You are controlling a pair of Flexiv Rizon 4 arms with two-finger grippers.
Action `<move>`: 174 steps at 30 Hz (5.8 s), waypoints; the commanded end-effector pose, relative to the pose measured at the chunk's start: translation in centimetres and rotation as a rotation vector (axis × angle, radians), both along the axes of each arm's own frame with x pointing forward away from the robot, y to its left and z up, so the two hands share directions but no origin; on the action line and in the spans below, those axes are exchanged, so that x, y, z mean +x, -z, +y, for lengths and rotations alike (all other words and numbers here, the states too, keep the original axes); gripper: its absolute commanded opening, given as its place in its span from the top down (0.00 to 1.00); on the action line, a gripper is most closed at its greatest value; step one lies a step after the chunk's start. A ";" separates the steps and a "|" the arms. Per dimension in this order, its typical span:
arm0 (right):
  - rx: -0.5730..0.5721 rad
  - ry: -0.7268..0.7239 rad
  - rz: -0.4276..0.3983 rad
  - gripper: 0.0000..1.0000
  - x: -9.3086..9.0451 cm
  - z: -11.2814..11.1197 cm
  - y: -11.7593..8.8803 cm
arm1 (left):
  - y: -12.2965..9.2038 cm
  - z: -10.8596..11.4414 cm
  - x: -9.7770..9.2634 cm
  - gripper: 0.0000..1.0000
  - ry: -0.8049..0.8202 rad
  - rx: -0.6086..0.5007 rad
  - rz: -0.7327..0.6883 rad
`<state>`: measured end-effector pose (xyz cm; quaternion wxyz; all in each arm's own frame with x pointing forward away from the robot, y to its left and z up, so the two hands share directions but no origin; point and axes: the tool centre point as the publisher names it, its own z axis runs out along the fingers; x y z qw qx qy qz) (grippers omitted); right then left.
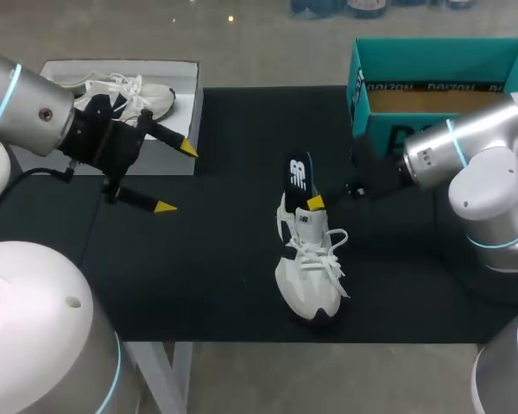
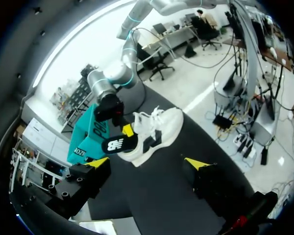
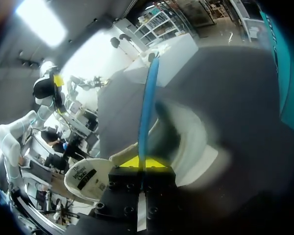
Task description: Take the shoe out of the shoebox, open the shoe tongue, remove and reinsert the insole, then place the shoe into the shoebox
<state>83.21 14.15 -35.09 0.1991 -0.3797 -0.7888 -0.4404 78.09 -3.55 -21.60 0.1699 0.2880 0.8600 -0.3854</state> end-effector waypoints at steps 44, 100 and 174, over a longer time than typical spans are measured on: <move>-0.033 0.033 -0.034 1.00 1.3 -0.4 -1.2 | -0.1 0.0 -0.1 0.00 -0.002 0.006 0.000; -0.069 0.037 0.041 0.14 0.1 0.1 0.3 | -0.1 0.0 -0.1 0.00 -0.002 0.006 0.000; -0.771 0.441 0.228 1.00 0.7 3.4 -2.9 | -0.1 0.0 -0.1 0.00 -0.002 0.006 0.000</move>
